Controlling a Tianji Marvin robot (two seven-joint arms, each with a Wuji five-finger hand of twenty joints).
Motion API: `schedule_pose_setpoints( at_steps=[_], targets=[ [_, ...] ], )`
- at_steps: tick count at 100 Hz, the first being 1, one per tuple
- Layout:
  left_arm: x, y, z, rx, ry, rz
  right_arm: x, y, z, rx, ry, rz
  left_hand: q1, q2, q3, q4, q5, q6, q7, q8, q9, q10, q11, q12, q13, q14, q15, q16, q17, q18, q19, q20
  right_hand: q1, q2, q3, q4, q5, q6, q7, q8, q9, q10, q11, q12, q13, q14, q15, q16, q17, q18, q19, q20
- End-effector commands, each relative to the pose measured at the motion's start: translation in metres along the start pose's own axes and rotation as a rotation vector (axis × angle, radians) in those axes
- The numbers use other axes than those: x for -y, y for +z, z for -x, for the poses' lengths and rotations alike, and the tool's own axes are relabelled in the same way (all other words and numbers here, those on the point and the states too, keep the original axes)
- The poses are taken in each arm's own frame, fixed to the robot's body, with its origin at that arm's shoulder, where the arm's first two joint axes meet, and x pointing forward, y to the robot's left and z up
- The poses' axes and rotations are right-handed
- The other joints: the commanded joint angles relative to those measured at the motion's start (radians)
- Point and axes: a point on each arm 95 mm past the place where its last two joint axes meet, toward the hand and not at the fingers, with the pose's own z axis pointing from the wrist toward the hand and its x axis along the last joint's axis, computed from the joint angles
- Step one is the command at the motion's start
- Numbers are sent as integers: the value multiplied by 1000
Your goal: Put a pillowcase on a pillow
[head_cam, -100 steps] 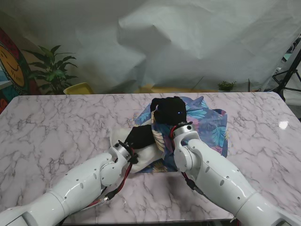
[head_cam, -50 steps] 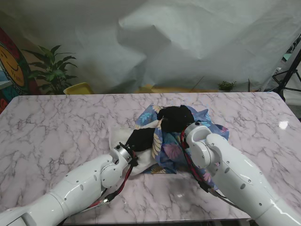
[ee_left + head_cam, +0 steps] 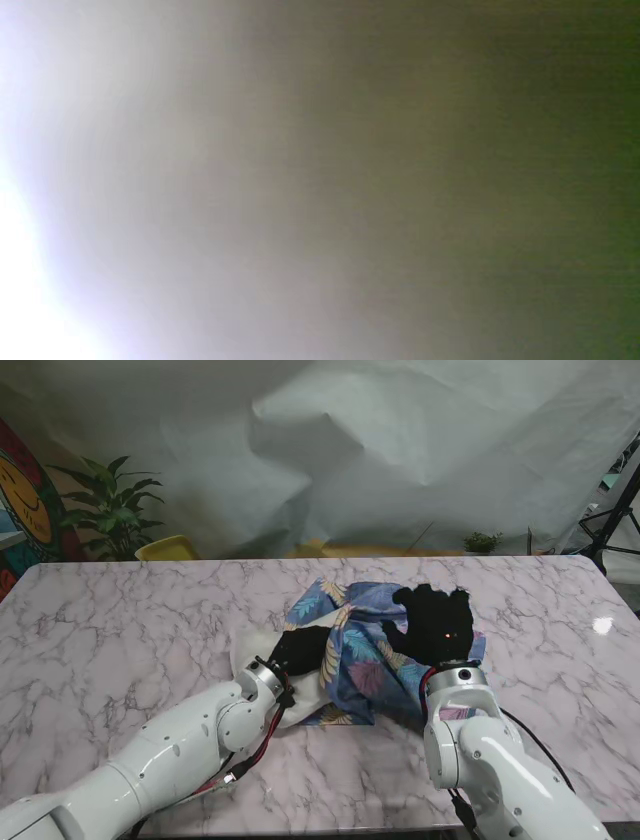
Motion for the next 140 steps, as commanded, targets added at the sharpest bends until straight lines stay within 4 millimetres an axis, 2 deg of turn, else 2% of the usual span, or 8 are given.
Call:
schedule_pose_setpoints(
  at_steps=[1, 11, 19, 42, 47, 63, 78, 140],
  targets=[
    [0, 1, -1, 32, -13, 13, 16, -14, -4, -19, 63, -165, 162, 125, 94, 89, -23, -5, 8, -10, 17, -49, 3, -3, 38, -137, 88, 24, 92, -255, 237, 30, 106, 73, -12, -39, 94, -64, 128, -44, 172, -58, 18, 51, 178, -46, 45, 68, 96, -16, 57, 38],
    [-1, -1, -3, 94, -49, 30, 40, -24, -1, 13, 186, -312, 162, 130, 77, 91, -27, 23, -19, -34, 21, -46, 0, -11, 43, -130, 73, 15, 103, -252, 219, 21, 168, 183, -107, -54, 146, -63, 221, -86, 262, -61, 46, 79, 288, -40, 70, 110, 174, -5, 92, 66],
    [-3, -3, -6, 129, -84, 46, 63, -25, 2, 40, 262, -389, 162, 136, 59, 91, -28, 47, -45, -62, 25, -47, 0, -16, 48, -125, 66, 8, 113, -254, 210, 13, 102, 308, -210, 21, 156, -25, 153, 16, 252, -41, 38, 76, 300, -18, 53, 120, 187, 9, 94, 77],
    [-3, -12, -18, 140, -166, 85, 112, -13, 8, 121, 415, -477, 129, 168, -150, 120, -22, 102, -168, -168, -19, -32, -64, -57, -17, -39, -30, -7, 45, -178, 128, -11, 99, 531, -675, 60, 39, 61, 30, -23, 151, 23, 2, 13, 237, 49, 16, 92, 146, 58, 80, 70],
    [-2, -16, -20, 137, -185, 115, 118, -10, 9, 134, 435, -477, 62, 166, -158, 127, -30, 113, -205, -169, -44, -19, -97, -70, -52, 1, -75, -7, 4, -139, 91, -10, 214, 593, -889, 85, 14, 74, 3, -36, 126, 32, -3, -3, 215, 60, 11, 74, 135, 68, 78, 60],
    [2, -27, -25, 124, -254, 240, 131, 2, 13, 173, 481, -448, -135, 233, -148, 148, -23, 154, -421, -144, -135, 43, -278, -167, -207, 179, -345, -56, -193, 53, -117, 0, 177, 619, -901, 86, -53, 96, -38, -52, 55, 49, -28, -14, 145, 82, -23, 59, 94, 83, 57, 53],
    [7, -36, -29, 120, -281, 303, 135, 14, 15, 195, 515, -403, -194, 257, -152, 151, -31, 184, -566, -175, -212, 99, -461, -306, -372, 361, -711, -280, -425, 189, -390, -43, 183, 612, -890, 90, -58, 101, -43, -55, 36, 51, -23, -15, 121, 85, -29, 54, 74, 86, 50, 52],
    [15, -45, -60, 21, -425, 219, 130, 91, 19, 261, 476, -295, -138, 281, -145, 154, 34, 177, -535, -137, -178, 119, -485, -350, -358, 355, -712, -317, -406, 173, -406, -34, 254, 573, -873, 92, -40, 79, 16, -40, 47, 28, 13, -10, 104, 31, -13, 41, 60, 44, 60, 52]
  ],
)
